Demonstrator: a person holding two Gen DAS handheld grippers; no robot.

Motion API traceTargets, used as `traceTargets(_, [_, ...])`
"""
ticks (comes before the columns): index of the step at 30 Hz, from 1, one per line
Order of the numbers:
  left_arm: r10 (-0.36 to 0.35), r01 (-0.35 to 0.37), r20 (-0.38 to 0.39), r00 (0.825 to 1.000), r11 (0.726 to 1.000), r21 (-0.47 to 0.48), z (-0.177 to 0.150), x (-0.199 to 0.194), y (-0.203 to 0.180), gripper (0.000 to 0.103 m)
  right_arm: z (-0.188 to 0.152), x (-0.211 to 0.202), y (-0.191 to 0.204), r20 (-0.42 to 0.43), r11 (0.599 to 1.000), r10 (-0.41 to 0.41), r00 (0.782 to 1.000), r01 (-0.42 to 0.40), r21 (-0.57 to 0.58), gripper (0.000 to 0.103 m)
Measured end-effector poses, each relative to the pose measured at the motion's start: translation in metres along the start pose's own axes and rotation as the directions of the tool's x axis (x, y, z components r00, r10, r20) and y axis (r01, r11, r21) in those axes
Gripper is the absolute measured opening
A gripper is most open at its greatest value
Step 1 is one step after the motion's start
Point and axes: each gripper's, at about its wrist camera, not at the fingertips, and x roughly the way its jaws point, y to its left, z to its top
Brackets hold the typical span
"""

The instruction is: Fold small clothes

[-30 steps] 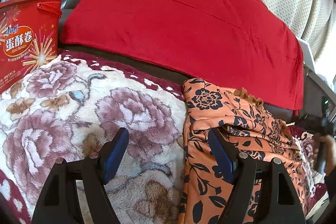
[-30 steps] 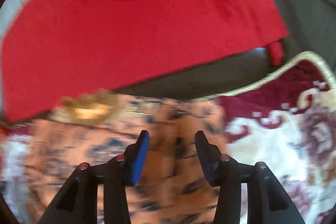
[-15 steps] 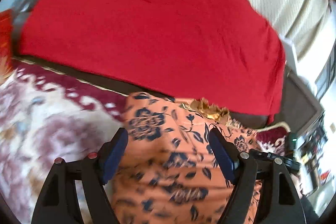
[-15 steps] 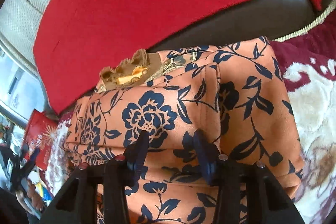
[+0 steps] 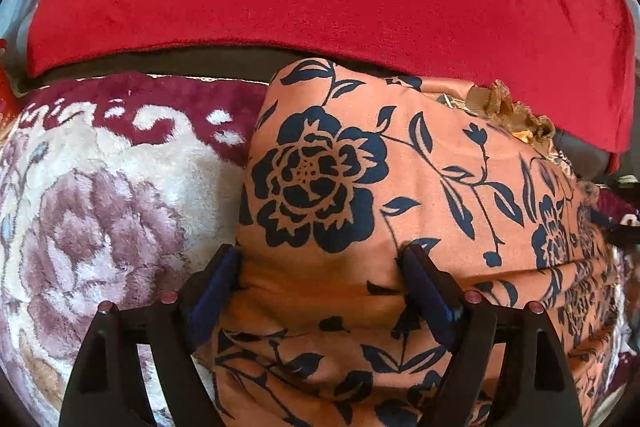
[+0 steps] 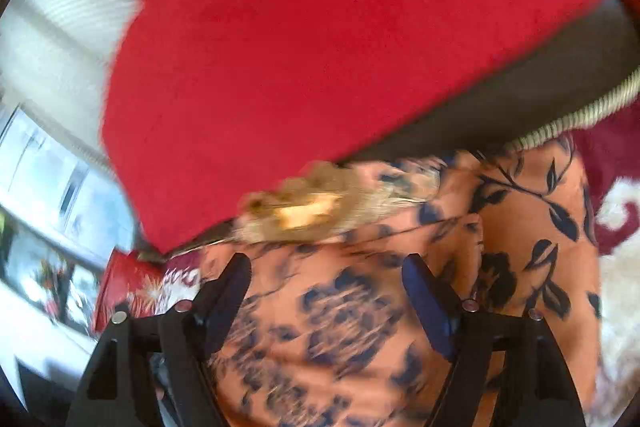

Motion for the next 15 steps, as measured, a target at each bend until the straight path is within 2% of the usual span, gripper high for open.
traceTargets(1, [-0.004,0.004,-0.004,1.000,1.000,0.001,0.001,-0.003,0.002,0.085,0.004,0.008,-0.018,-0.015,0.997,-0.044,0.999,0.045,0.065,0.068])
traceTargets(2, [-0.009,0.009,-0.005,1.000,1.000,0.006,0.000,-0.005,0.004,0.085,0.006,0.005,-0.037,0.020,0.990,-0.010,1.000,0.007,0.142,0.065])
traceTargets(3, [-0.012,0.012,-0.003,1.000,1.000,0.009,-0.001,-0.007,0.007,0.085,0.005,-0.003,-0.037,0.054,0.989,0.002,0.999,-0.010,0.151,0.065])
traceTargets(4, [-0.017,0.017,-0.001,1.000,1.000,0.005,-0.002,-0.007,0.010,0.086,0.004,-0.010,-0.032,0.073,0.991,0.003,0.997,-0.013,0.134,0.073])
traceTargets(6, [-0.014,0.013,-0.008,1.000,1.000,-0.014,-0.004,-0.006,0.014,0.086,-0.001,-0.017,-0.017,0.086,0.995,0.075,0.993,-0.080,0.057,0.082])
traceTargets(7, [-0.011,0.011,-0.009,1.000,1.000,-0.021,-0.005,-0.008,0.015,0.086,-0.001,-0.014,-0.016,0.068,0.997,0.064,0.996,-0.065,0.027,0.082])
traceTargets(8, [-0.008,0.008,-0.013,1.000,1.000,-0.025,-0.004,-0.009,0.013,0.086,-0.001,-0.007,-0.023,0.032,0.999,-0.032,0.999,0.030,0.042,0.082])
traceTargets(9, [-0.011,0.010,-0.017,1.000,1.000,-0.026,-0.006,-0.016,0.013,0.086,-0.001,-0.006,-0.030,0.027,0.996,-0.035,0.999,0.033,0.078,0.078])
traceTargets(10, [-0.024,0.024,-0.010,1.000,0.999,-0.023,-0.008,-0.025,0.015,0.086,-0.003,-0.015,-0.037,0.056,0.993,-0.005,0.998,-0.002,0.121,0.080])
traceTargets(11, [-0.035,0.035,0.006,0.999,0.999,-0.015,-0.012,-0.037,0.018,0.086,-0.007,-0.028,-0.034,0.088,0.993,-0.034,0.996,0.024,0.115,0.081])
traceTargets(12, [-0.038,0.038,0.024,0.999,0.999,-0.010,-0.016,-0.047,0.020,0.086,-0.013,-0.046,-0.023,0.115,0.995,-0.086,0.990,0.080,0.051,0.081])
traceTargets(15, [-0.072,0.072,0.105,0.992,0.997,0.000,-0.048,-0.098,0.037,0.086,-0.039,-0.093,-0.004,0.148,0.997,-0.047,0.988,0.055,-0.047,0.081])
